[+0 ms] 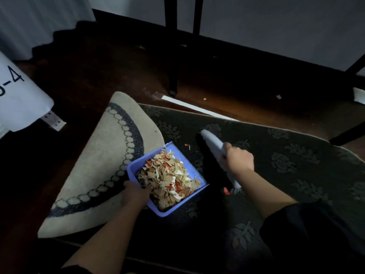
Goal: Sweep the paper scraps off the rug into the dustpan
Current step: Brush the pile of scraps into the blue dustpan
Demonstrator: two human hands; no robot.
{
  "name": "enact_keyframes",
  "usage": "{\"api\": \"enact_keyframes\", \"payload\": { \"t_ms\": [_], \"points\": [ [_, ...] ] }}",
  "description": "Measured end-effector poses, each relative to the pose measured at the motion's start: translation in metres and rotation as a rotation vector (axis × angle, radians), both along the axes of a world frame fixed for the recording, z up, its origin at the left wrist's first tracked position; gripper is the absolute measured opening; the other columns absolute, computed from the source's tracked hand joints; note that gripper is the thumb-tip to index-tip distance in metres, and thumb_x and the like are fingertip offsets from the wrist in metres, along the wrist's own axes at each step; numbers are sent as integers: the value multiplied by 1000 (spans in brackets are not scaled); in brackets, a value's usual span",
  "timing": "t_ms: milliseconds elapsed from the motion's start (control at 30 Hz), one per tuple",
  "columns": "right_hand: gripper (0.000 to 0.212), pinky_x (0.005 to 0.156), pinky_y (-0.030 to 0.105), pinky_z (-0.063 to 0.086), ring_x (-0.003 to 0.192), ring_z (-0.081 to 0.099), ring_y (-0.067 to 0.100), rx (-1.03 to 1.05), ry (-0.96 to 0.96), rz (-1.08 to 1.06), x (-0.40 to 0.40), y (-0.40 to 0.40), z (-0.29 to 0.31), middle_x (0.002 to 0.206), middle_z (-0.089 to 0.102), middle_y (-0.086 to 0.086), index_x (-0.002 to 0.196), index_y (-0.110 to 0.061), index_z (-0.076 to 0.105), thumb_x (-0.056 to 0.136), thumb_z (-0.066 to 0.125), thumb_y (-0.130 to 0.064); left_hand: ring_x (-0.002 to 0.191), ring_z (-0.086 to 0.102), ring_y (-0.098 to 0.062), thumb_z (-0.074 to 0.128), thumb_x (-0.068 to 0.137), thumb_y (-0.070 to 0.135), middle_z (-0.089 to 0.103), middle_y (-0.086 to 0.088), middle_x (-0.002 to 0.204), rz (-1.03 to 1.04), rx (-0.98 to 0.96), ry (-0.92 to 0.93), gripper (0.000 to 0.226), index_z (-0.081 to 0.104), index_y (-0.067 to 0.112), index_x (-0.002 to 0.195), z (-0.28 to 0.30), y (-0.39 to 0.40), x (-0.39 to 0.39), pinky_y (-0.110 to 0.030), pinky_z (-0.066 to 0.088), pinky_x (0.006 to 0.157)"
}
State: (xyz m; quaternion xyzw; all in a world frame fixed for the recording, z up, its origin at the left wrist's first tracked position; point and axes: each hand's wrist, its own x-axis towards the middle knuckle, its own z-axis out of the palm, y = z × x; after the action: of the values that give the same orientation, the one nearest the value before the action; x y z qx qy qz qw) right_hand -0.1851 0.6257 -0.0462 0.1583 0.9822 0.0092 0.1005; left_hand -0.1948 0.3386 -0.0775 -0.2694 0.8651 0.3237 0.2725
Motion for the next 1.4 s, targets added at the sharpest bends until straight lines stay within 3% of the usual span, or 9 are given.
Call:
{"api": "enact_keyframes", "payload": {
  "t_ms": [200, 333, 500, 700, 767, 900, 1100, 1400],
  "points": [
    [40, 68, 32, 45, 94, 65, 30, 15, -87, 354, 4, -5, 1, 108, 65, 3, 127, -26, 42, 91, 48, -44, 108, 59, -42, 68, 86, 29, 52, -28, 127, -23, -19, -28, 67, 29, -7, 128, 0, 0, -2, -43, 51, 88],
    [47, 64, 30, 46, 90, 66, 27, 17, -4, 462, 16, 13, 16, 111, 65, -2, 135, -33, 40, 90, 47, -47, 109, 58, -42, 68, 87, 27, 51, -28, 128, -28, -21, -25, 67, 28, -7, 129, 0, -1, -2, -43, 50, 89],
    [47, 62, 29, 44, 89, 67, 26, 64, 44, 316, 19, 27, 28, 113, 66, -1, 134, -32, 40, 91, 48, -46, 107, 59, -42, 68, 86, 24, 52, -28, 125, -39, 2, -10, 64, 29, -6, 126, -1, -2, -1, -48, 51, 89],
    [31, 57, 30, 39, 82, 65, 31, 41, 38, 3, 13, 22, 8, 94, 68, 7, 116, -19, 46, 92, 50, -38, 112, 56, -41, 67, 88, 24, 50, -28, 129, -88, -25, -15, 66, 28, -8, 130, 1, 0, -2, -40, 44, 80],
    [32, 60, 30, 39, 84, 65, 31, 11, -4, 19, 13, 16, 2, 96, 67, 8, 116, -19, 46, 91, 50, -39, 113, 56, -41, 66, 88, 24, 50, -28, 130, -93, -35, -8, 65, 29, -8, 129, 1, 0, -2, -40, 44, 81],
    [37, 64, 31, 42, 90, 65, 29, 28, -90, 260, 14, 6, -2, 103, 67, 4, 123, -26, 43, 90, 49, -42, 118, 52, -40, 65, 89, 22, 48, -28, 133, -91, -46, -3, 65, 28, -10, 132, 2, 1, -1, -40, 42, 88],
    [46, 68, 31, 49, 92, 66, 25, -20, 10, 322, 30, 15, 24, 108, 67, -3, 132, -35, 42, 89, 47, -48, 121, 50, -41, 66, 88, 23, 46, -29, 136, -72, -50, -11, 68, 27, -9, 134, 4, 3, 0, -42, 42, 92],
    [26, 56, 30, 36, 81, 65, 33, 48, 79, -77, 1, 36, 18, 95, 66, 11, 113, -11, 46, 95, 48, -30, 122, 49, -40, 66, 88, 24, 45, -27, 136, -80, -24, 3, 66, 28, -9, 132, 4, 6, 2, -41, 42, 93]
  ]
}}
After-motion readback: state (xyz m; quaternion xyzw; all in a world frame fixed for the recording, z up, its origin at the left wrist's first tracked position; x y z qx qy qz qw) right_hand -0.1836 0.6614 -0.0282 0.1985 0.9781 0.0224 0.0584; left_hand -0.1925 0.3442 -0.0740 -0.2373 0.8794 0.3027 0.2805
